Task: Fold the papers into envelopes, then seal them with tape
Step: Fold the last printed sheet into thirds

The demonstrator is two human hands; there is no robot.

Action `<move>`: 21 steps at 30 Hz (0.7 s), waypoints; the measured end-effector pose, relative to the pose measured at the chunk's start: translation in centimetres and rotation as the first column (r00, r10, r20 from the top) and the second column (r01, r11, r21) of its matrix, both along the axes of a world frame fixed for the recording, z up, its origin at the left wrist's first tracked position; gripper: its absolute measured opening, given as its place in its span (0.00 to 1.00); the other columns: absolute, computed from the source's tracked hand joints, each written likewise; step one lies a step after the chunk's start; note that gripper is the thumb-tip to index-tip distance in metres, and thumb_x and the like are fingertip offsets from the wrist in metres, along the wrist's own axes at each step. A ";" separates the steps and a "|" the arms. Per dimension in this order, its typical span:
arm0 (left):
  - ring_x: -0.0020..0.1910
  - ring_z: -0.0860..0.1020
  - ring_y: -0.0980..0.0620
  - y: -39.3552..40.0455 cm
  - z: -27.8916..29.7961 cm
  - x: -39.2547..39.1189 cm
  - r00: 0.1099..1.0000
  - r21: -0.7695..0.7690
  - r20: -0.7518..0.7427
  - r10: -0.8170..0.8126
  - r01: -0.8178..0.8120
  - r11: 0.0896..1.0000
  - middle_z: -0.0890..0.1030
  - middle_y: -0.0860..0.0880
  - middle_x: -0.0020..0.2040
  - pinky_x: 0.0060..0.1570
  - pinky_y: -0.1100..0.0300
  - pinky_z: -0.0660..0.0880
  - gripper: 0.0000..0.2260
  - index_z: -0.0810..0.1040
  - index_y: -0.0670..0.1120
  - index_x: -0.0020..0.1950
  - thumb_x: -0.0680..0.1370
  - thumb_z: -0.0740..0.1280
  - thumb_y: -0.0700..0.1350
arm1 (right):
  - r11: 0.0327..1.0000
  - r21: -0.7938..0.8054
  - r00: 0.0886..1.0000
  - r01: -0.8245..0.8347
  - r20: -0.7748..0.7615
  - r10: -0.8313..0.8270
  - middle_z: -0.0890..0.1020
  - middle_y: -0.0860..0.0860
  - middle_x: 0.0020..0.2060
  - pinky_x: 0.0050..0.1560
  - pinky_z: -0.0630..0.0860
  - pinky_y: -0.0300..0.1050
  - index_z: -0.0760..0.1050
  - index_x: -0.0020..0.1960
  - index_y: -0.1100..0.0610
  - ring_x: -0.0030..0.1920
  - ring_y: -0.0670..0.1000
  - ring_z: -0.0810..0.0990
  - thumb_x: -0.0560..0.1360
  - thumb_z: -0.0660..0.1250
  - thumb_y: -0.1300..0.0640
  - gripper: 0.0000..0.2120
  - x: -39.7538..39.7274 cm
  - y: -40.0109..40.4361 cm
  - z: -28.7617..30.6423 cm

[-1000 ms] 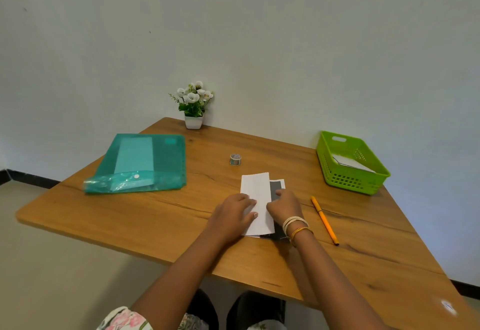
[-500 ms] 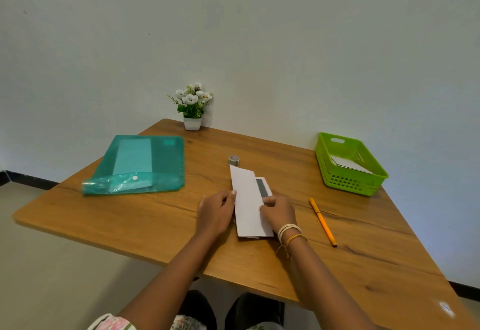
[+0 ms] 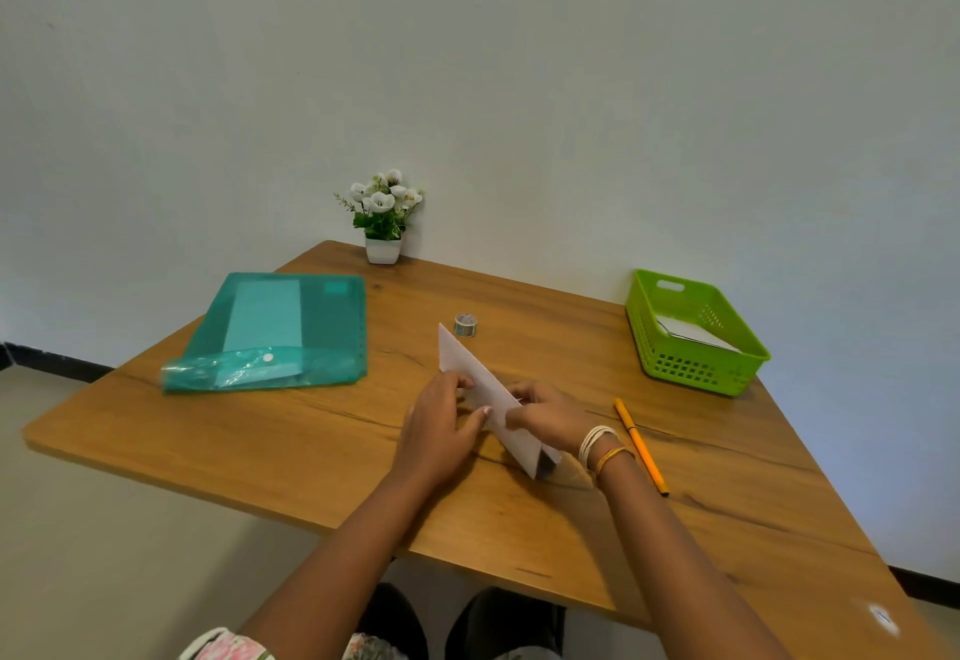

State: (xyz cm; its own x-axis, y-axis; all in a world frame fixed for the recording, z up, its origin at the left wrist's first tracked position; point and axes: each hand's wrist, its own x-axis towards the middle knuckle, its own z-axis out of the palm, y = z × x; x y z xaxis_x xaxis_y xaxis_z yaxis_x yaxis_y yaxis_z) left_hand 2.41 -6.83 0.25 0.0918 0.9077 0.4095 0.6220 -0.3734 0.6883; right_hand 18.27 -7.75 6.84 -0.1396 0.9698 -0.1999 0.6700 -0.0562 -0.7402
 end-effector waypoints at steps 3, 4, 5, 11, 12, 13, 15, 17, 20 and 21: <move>0.60 0.71 0.55 0.0 -0.2 0.2 0.996 0.054 -0.083 0.013 -0.009 0.998 0.73 0.52 0.64 0.58 0.55 0.72 0.16 0.68 0.52 0.64 0.77 0.65 0.51 | 0.997 0.012 0.990 0.073 0.121 -0.074 0.77 0.54 0.49 0.40 0.75 0.43 0.73 0.58 0.55 0.47 0.53 0.76 0.73 0.63 0.63 0.15 1.1 0.8 0.5; 0.64 0.70 0.54 0.0 -0.3 0.2 0.991 0.056 -0.131 0.016 -0.009 0.998 0.71 0.52 0.67 0.61 0.54 0.71 0.17 0.67 0.52 0.66 0.78 0.64 0.51 | 0.998 0.030 0.984 0.061 0.166 -0.065 0.77 0.55 0.51 0.37 0.74 0.41 0.72 0.55 0.54 0.48 0.53 0.76 0.72 0.63 0.64 0.13 1.6 1.1 0.6; 0.68 0.67 0.53 0.0 -0.3 0.3 0.983 0.040 -0.185 0.017 -0.010 0.999 0.68 0.51 0.71 0.65 0.52 0.68 0.19 0.66 0.52 0.69 0.79 0.62 0.51 | 0.998 0.039 0.975 0.041 0.216 -0.049 0.77 0.55 0.51 0.35 0.73 0.40 0.72 0.54 0.54 0.48 0.53 0.76 0.72 0.63 0.64 0.12 2.1 1.4 0.7; 0.77 0.52 0.52 0.4 -1.0 0.4 0.875 -0.003 -0.484 -0.021 0.022 1.000 0.55 0.51 0.79 0.74 0.43 0.49 0.23 0.60 0.52 0.76 0.81 0.55 0.53 | 0.999 -0.022 0.854 -0.035 0.518 0.042 0.78 0.57 0.61 0.53 0.74 0.44 0.75 0.64 0.56 0.59 0.58 0.76 0.73 0.61 0.64 0.20 3.2 2.7 0.2; 0.77 0.51 0.52 0.5 -1.1 0.5 0.859 -0.015 -0.511 -0.041 0.039 0.999 0.55 0.52 0.79 0.74 0.43 0.47 0.23 0.59 0.52 0.76 0.81 0.54 0.53 | 0.999 -0.017 0.840 -0.028 0.542 0.033 0.77 0.57 0.62 0.55 0.73 0.45 0.74 0.65 0.56 0.60 0.58 0.76 0.73 0.61 0.64 0.20 3.1 2.9 -0.1; 0.78 0.51 0.52 0.6 -1.2 0.5 0.848 -0.038 -0.527 -0.063 0.051 0.998 0.54 0.52 0.79 0.74 0.44 0.46 0.23 0.58 0.52 0.77 0.82 0.52 0.54 | 1.000 -0.007 0.823 -0.022 0.567 0.022 0.77 0.57 0.63 0.58 0.73 0.46 0.73 0.66 0.56 0.61 0.59 0.75 0.74 0.61 0.63 0.21 3.0 3.0 -0.3; 0.78 0.51 0.53 0.8 -1.4 0.5 0.831 -0.094 -0.547 -0.104 0.063 0.994 0.54 0.53 0.79 0.74 0.45 0.46 0.23 0.55 0.52 0.78 0.82 0.50 0.54 | 0.998 0.063 0.757 0.002 0.652 -0.043 0.75 0.57 0.64 0.62 0.73 0.49 0.72 0.66 0.53 0.63 0.59 0.73 0.74 0.61 0.59 0.20 2.6 3.0 -1.1; 0.77 0.51 0.53 1.0 -1.5 0.6 0.814 -0.120 -0.567 -0.121 0.064 0.991 0.55 0.53 0.79 0.74 0.46 0.46 0.24 0.54 0.53 0.78 0.82 0.47 0.55 | 0.977 0.214 0.702 0.009 0.694 -0.159 0.73 0.56 0.64 0.63 0.69 0.51 0.70 0.67 0.53 0.63 0.59 0.72 0.75 0.60 0.56 0.20 1.8 2.4 -2.4; 0.78 0.50 0.54 1.0 -1.7 0.6 0.797 -0.124 -0.594 -0.111 0.046 0.991 0.53 0.54 0.79 0.74 0.48 0.45 0.24 0.52 0.53 0.78 0.82 0.46 0.55 | 0.949 0.302 0.822 -0.089 0.561 -0.102 0.65 0.56 0.72 0.71 0.60 0.50 0.61 0.74 0.57 0.72 0.55 0.62 0.79 0.54 0.54 0.23 -0.3 0.9 -4.8; 0.77 0.49 0.55 1.1 -1.6 0.6 0.793 -0.127 -0.600 -0.110 0.042 0.991 0.52 0.54 0.79 0.74 0.48 0.45 0.24 0.51 0.53 0.79 0.82 0.46 0.55 | 0.948 0.297 0.836 -0.114 0.544 -0.070 0.60 0.54 0.75 0.74 0.56 0.50 0.57 0.76 0.57 0.75 0.53 0.57 0.80 0.51 0.53 0.25 -0.8 0.4 -5.5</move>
State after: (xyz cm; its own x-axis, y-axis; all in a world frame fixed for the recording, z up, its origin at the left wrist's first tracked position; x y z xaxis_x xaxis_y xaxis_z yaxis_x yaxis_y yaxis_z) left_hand 3.01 -5.77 -1.36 0.3597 0.9204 0.1529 0.8961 -0.3865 0.2183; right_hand 17.46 -7.33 1.36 -0.1197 0.9913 0.0551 0.9638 0.1293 -0.2333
